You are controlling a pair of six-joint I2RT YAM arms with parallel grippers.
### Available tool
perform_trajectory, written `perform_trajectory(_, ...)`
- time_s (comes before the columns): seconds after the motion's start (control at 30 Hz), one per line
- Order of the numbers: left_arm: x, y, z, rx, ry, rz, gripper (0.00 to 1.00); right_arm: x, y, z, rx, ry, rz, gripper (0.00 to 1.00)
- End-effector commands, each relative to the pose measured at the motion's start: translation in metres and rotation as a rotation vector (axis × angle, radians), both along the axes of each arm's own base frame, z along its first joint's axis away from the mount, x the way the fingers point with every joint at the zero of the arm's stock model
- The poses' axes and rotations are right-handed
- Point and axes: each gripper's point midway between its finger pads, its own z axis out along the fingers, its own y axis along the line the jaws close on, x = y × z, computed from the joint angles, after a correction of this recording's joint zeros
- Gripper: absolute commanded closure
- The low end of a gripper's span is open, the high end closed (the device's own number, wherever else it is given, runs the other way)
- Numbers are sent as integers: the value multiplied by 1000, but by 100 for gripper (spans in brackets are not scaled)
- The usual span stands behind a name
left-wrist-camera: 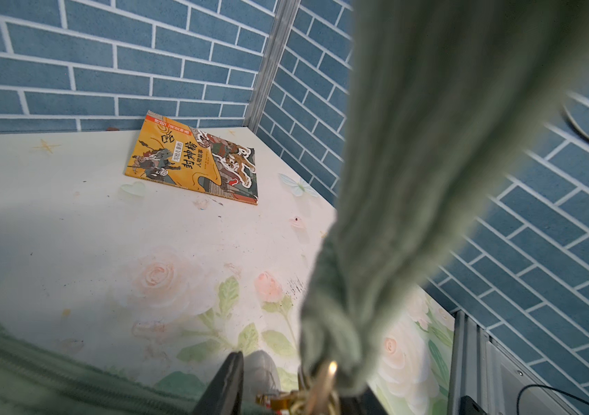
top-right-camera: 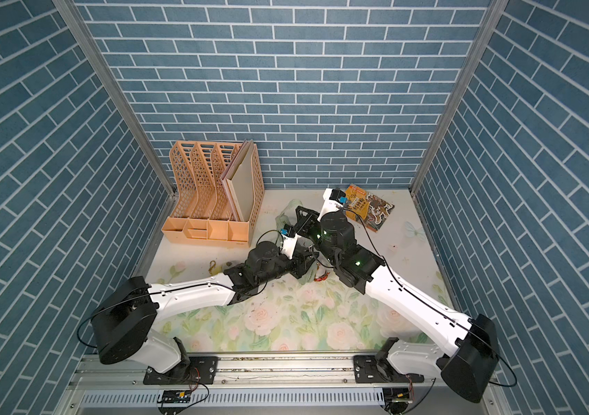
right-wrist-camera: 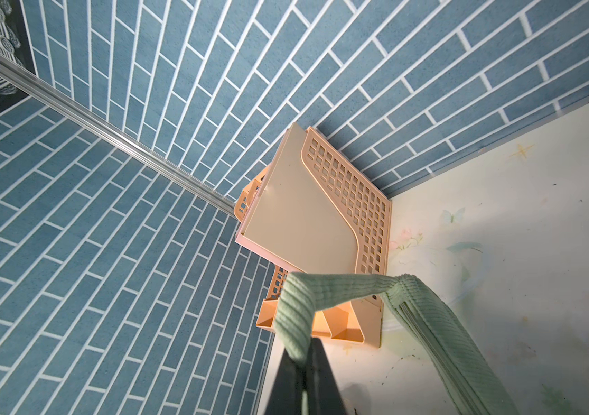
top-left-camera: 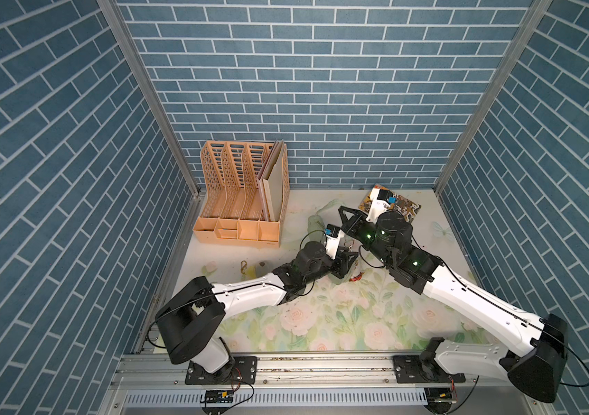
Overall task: Remove the decoration from the bag
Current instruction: Pick up the bag from the center of the board.
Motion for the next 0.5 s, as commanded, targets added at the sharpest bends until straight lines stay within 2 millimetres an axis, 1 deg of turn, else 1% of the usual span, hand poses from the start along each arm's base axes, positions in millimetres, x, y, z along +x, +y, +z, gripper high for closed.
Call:
perform_trajectory(0.0, -12, -1, 2, 8, -19, -58, 61, -4, 0, 40, 107, -58, -6, 100)
perform_trajectory(0.1, -13, -4, 1, 14, -19, -74, 64, -5, 2, 40, 109, -60, -3, 100)
perform_trajectory(0.23, -16, -5, 1, 12, -19, -89, 71, -4, 4, 40, 106, -58, -1, 100)
perform_trajectory(0.4, -22, 1, -5, 22, -6, -96, 83, -3, 7, 38, 100, -56, 6, 100)
perform_trajectory(0.47, -24, 3, -6, 29, -5, -101, 87, -3, 8, 37, 97, -54, 8, 100)
